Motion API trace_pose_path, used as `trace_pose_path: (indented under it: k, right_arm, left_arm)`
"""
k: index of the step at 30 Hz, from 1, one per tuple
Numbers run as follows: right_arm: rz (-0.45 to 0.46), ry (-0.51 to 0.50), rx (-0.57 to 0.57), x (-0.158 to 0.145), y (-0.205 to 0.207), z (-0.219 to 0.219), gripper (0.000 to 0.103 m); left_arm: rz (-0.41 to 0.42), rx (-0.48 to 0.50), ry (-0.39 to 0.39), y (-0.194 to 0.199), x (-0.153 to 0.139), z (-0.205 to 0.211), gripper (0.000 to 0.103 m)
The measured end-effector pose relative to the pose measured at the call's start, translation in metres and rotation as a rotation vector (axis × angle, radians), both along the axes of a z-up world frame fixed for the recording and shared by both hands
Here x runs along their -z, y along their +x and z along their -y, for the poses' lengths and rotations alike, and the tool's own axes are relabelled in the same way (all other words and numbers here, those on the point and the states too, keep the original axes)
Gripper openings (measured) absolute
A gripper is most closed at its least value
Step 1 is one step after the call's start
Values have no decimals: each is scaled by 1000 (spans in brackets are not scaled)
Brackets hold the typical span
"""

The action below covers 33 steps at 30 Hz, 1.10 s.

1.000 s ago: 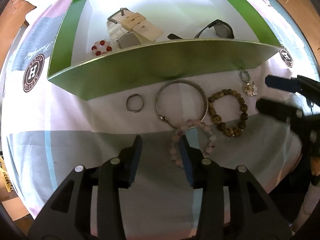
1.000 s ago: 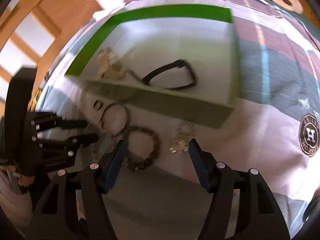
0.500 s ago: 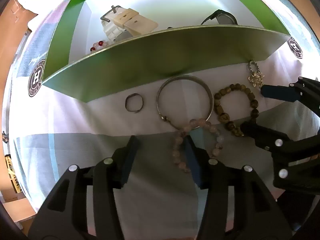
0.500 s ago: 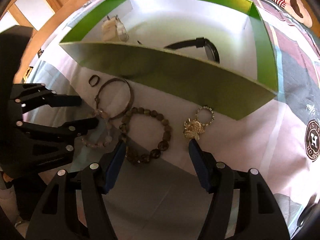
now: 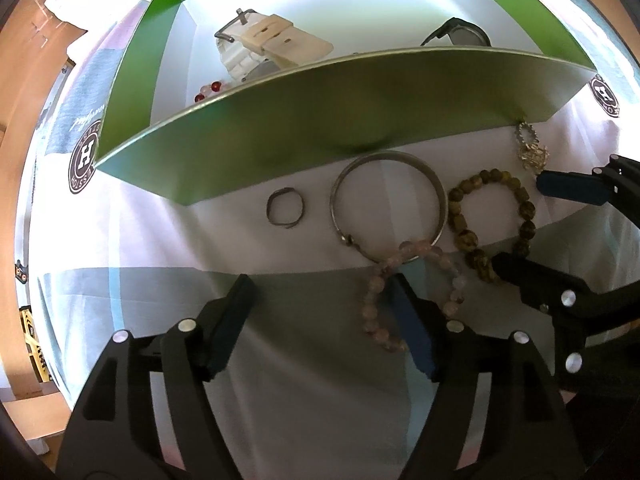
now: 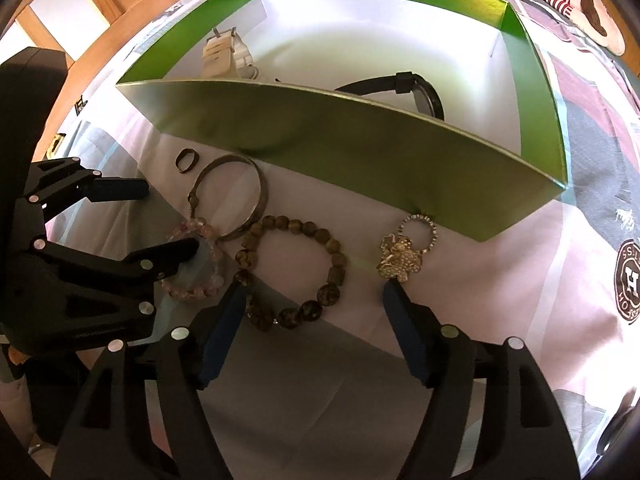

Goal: Organize jewelry

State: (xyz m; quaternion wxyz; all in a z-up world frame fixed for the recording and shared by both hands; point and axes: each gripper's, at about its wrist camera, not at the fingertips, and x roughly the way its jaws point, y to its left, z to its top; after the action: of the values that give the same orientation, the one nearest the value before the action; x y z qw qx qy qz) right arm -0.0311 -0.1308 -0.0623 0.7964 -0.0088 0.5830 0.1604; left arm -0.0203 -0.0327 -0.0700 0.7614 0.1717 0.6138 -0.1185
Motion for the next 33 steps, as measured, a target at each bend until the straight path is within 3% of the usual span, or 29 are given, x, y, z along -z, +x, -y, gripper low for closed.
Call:
trace_pose_path:
  k: [7,11,15,19,33]
  right_arm:
    - [-3,80,72,1,7,16,72]
    - [29,54,68,1,8,16,72]
    - [64,42,51,2,5,10,79]
    - [66,92,47,5,2,12,88]
    - [79,117,49,5,-2,10,95]
  left_arm:
    - [24,-34,17,12,9,-8,83]
    - [34,-38,20,11,11,-10,86]
    - [45,-44,24,10,11,-12,87]
    - [52,-58,20,11,15,-21,93]
    - [75,-68,35,5,13,-26,100]
